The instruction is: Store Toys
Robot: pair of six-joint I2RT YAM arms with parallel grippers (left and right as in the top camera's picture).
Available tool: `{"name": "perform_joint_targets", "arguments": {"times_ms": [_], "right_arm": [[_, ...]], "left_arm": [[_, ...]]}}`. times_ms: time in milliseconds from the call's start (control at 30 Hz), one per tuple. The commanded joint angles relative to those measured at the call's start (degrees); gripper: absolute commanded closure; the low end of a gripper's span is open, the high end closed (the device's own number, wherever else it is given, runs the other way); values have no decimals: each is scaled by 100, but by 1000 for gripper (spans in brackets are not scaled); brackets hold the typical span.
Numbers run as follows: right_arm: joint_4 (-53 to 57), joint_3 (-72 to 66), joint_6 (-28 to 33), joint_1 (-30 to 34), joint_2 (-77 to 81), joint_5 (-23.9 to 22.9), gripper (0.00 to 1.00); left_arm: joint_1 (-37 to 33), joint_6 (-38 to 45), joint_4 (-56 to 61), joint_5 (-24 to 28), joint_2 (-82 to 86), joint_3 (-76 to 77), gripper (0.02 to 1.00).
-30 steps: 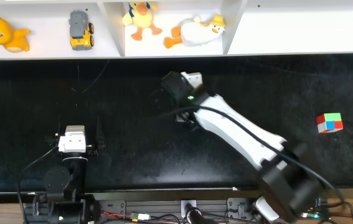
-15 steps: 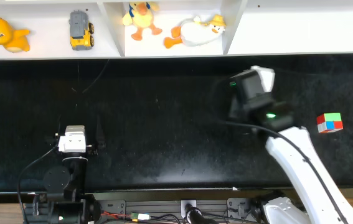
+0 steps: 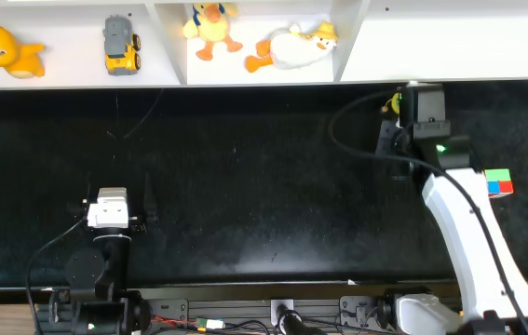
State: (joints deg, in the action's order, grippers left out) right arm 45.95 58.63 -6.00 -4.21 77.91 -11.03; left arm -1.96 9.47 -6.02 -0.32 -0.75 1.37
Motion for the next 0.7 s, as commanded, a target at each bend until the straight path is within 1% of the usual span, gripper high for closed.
{"name": "perform_joint_targets", "arguments": {"times_ms": [33,300,400,700], "right_arm": [[-81,564,599,17,538,118,952],[-101,1657,1049,15,1565,129,954],[-122,2044,1226,17,1934,236,950],[-245,2802,1447,13,2750,271,939]], "left_arm": [[0,101,17,-68,63,-39,20],[0,101,17,-68,63,-39,20],[0,101,17,-68,63,-39,20],[0,101,17,-68,63,-39,20]]}}
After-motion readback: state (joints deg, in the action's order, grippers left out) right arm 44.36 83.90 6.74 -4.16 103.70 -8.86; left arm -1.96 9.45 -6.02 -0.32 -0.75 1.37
